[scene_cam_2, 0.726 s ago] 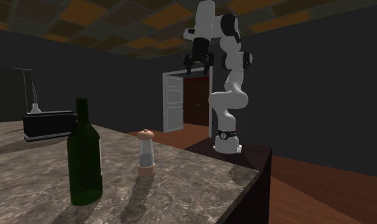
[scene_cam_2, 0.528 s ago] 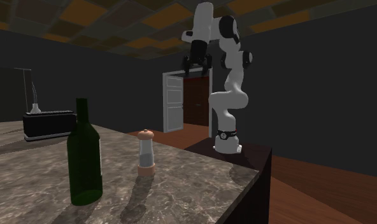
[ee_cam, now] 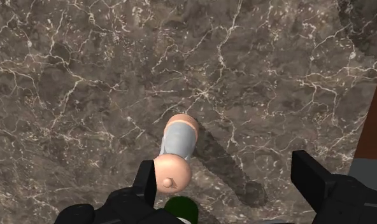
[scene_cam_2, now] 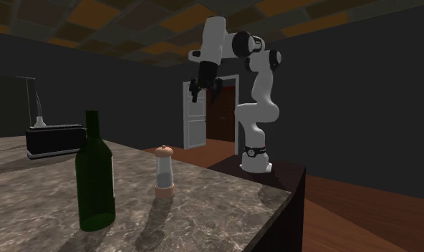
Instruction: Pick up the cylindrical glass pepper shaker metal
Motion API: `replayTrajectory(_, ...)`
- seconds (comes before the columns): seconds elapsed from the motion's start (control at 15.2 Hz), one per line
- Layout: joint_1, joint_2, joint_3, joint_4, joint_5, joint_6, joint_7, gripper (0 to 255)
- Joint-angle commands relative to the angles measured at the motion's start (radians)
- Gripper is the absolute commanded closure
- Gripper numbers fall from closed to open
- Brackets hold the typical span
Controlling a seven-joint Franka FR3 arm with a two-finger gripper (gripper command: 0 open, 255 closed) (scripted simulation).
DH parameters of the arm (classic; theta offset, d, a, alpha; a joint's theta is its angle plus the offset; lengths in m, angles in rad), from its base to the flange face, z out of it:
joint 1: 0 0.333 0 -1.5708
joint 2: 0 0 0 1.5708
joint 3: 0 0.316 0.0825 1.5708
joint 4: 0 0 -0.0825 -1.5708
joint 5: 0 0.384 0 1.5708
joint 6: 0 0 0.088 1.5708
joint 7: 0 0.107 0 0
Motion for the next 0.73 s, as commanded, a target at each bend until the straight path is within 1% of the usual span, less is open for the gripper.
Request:
replayTrajectory(0.0, -0.006, 0.062, -0.010, -0.001, -0.012, 0.061, -0.002, 0)
replayTrajectory(0.33, -0.021, 0.231, -0.039, 0.025, -0.040, 0.199, -0.013, 0)
replayTrajectory(0.66, -0.037, 0.414, -0.064, 0.083, -0.058, 0.319, -0.024, 0)
